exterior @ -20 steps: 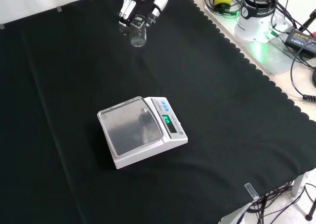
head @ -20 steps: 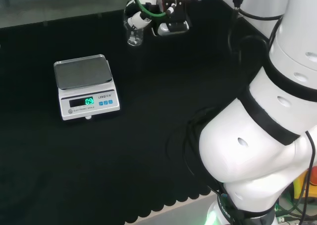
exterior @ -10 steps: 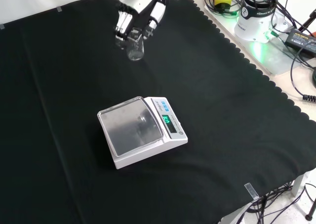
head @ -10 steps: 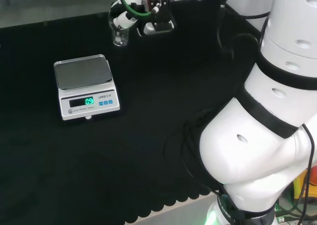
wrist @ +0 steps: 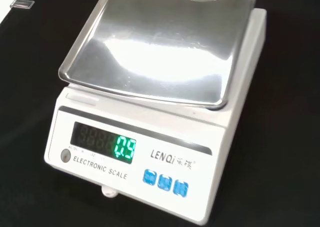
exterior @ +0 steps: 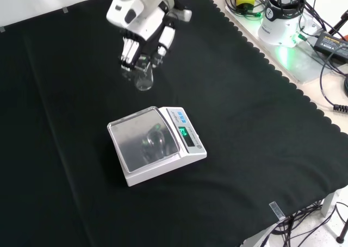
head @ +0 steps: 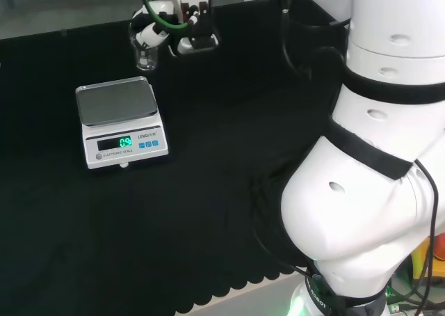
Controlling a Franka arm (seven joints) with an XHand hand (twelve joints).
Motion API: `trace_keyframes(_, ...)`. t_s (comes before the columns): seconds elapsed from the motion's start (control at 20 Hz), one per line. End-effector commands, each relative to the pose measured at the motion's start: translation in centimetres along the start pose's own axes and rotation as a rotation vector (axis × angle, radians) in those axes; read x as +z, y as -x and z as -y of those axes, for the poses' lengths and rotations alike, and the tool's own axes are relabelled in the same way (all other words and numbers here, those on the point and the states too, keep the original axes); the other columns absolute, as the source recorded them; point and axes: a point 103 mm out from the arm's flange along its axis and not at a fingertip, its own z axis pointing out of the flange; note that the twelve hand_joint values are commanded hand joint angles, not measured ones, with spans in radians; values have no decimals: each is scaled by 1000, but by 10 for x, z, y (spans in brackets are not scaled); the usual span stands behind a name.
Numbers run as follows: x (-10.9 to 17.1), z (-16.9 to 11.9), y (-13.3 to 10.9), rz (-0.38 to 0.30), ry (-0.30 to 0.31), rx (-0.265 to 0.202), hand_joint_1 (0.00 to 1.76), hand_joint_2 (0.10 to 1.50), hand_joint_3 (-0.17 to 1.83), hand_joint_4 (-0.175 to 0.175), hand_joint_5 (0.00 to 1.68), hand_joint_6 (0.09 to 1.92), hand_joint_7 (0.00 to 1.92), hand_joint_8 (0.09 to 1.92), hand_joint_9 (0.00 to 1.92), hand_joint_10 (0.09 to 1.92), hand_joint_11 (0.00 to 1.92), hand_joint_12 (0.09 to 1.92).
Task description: Put the beaker on the electronic balance.
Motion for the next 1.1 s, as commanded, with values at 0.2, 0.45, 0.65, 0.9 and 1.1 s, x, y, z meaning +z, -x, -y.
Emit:
trace_keyframes(0.2, 30, -56, -29, 54, 9, -21, 981, 506, 573, -113, 385, 726, 673, 941, 1023, 571, 1189, 902)
trace_keyframes(0.45, 41, -78, -36, 50, 16, -26, 983, 506, 574, -113, 386, 727, 675, 941, 1022, 571, 1189, 902)
trace_keyframes(0.65, 45, -84, -33, 52, 24, -22, 985, 505, 574, -113, 388, 729, 677, 943, 1021, 571, 1189, 902)
trace_keyframes(0.9, 55, -97, -41, 64, 8, -10, 987, 505, 575, -113, 390, 731, 679, 945, 1020, 571, 1190, 903)
trace_keyframes(1.1, 62, -102, -42, 48, 9, -16, 988, 504, 575, -113, 391, 733, 680, 947, 1019, 571, 1191, 903)
